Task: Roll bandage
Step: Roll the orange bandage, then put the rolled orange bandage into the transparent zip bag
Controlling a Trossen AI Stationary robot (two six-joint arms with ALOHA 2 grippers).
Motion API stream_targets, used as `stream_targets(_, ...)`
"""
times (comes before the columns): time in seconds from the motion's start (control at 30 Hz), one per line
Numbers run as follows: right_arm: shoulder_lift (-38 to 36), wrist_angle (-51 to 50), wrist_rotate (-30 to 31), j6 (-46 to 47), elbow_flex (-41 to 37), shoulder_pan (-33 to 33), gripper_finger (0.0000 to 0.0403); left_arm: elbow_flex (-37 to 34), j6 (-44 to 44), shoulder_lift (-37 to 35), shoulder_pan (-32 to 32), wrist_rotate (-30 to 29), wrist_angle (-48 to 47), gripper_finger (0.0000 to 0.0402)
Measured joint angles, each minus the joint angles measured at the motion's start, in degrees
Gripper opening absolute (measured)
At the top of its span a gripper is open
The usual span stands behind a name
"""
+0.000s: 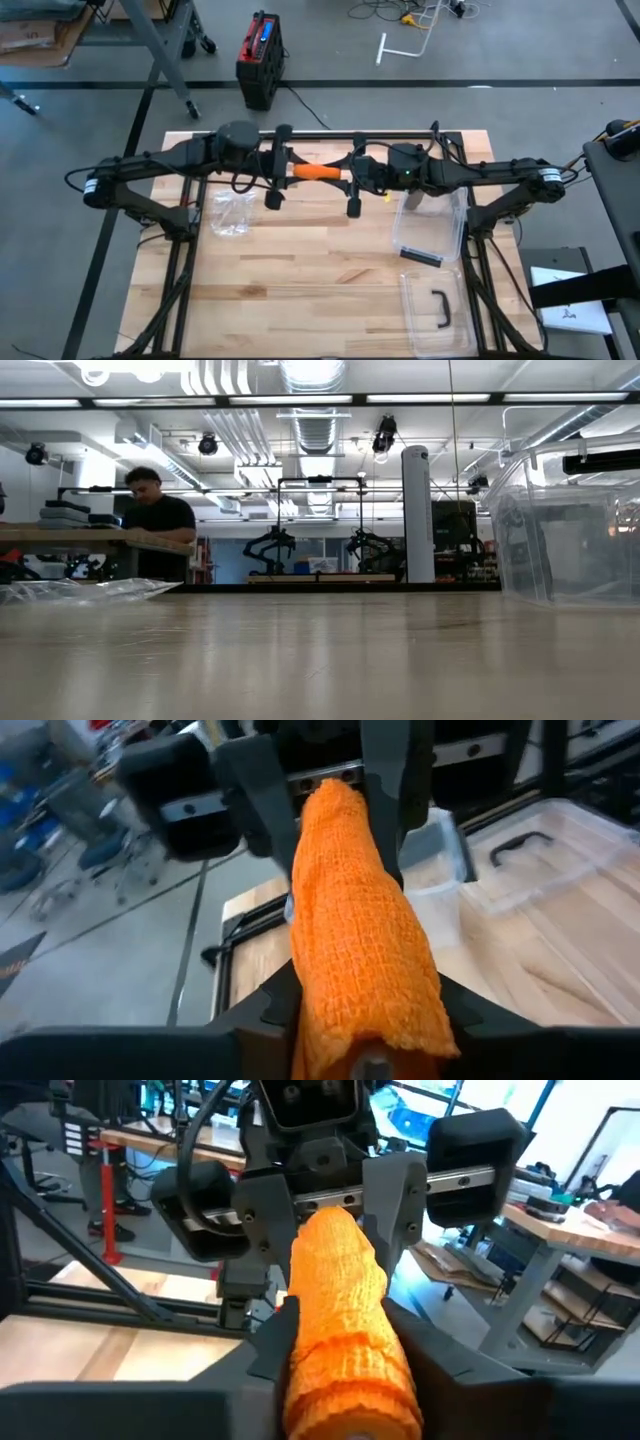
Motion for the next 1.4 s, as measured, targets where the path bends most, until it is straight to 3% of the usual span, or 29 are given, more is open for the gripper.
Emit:
stream_targets(0.1,-0.1,-0.7,0.5,0.5,0.0,-0.1,0.0084,0.0,-2.1,-0.9,-0.1,-5.3,-3.1,0.0127)
stream_targets(0.2,-0.9,-2.8,0.9,0.4,0.0,-0.1,0.0073,0.0,-6.4,-2.7,-0.1,-9.2,-11.9,0.0164)
stream_targets(0.33,-2.2,-7.2,2.8,0.0,0.0,-0.2,0.0076,-2.3,-20.8,-4.8,-0.1,-15.6,-23.0,0.0218)
stream_targets(0.4,-2.1,-10.5,4.5,0.0,-0.1,-0.2,0.0081,-6.1,-28.1,-6.1,-0.1,-16.2,-27.2,0.0241)
stream_targets(0.57,-1.7,-15.1,4.6,3.5,-0.9,-0.2,0.0076,-19.8,-47.7,-9.7,0.3,-17.2,-26.3,0.0277)
stream_targets(0.73,-0.4,-16.4,4.4,7.7,-2.9,-0.1,0.0073,-30.0,-58.1,-9.5,6.3,-22.1,-25.4,0.0296)
stream_targets(0.93,2.0,-15.7,4.4,8.9,-4.2,-0.1,0.0081,-36.1,-56.3,-5.3,20.4,-21.4,-23.6,0.0303)
stream_targets(1.1,3.5,-15.1,4.4,7.9,-4.3,-0.1,0.0072,-36.2,-45.0,-0.4,33.7,-13.2,-19.5,0.0294)
stream_targets(1.4,3.7,-15.1,4.2,8.5,-4.2,-0.1,0.0077,-33.0,-31.5,9.4,37.4,-8.4,-26.6,0.026)
